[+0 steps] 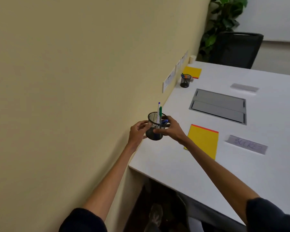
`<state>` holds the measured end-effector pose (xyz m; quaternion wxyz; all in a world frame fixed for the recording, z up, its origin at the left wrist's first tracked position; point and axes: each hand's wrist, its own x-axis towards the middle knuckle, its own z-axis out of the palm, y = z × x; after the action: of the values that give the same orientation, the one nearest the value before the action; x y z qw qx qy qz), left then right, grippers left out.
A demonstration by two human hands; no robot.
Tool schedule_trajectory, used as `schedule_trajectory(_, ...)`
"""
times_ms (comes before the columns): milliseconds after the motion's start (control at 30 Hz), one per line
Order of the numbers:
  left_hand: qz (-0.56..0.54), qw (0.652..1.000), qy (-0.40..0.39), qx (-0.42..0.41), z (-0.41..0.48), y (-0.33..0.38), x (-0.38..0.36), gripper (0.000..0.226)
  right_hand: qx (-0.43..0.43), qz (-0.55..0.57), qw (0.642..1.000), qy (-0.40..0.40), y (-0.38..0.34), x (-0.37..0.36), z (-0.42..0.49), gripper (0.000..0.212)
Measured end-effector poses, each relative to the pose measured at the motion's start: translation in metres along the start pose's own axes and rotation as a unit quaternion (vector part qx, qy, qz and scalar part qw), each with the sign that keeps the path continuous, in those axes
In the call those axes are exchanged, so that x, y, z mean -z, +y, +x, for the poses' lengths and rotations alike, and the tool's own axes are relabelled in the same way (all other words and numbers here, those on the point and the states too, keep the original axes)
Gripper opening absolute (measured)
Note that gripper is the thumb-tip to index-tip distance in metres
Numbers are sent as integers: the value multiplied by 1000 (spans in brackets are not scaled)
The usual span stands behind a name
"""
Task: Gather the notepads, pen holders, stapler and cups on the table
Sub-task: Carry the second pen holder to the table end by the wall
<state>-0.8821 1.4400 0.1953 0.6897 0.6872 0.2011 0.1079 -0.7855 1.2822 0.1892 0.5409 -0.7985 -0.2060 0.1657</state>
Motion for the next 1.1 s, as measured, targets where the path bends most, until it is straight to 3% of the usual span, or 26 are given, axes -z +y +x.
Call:
schedule_trajectory(300,32,998,-44,39,144,-5,-41,28,-30,17,995,90,37,30,114,82)
schedule_trajectory(500,54,995,-69,51,202,-36,-98,35,-73,37,981,175,86,55,142,83)
schedule_trajectory(633,94,993,-55,46,224,-58,-128,50,-82,9,967,240,111,65,151,86)
schedule_trajectory(733,140,989,-37,26,242,-77,-141,49,-82,-7,958,273,128,76,162,87)
schedule_trajectory(900,328,941,-72,-38,287,-134,-148,63,-92,-16,950,298,156,93,184,87)
schedule_trajectory(1100,493,857,-124,-81,333,-193,-155,90,-113,-23,936,333,190,91,213,87)
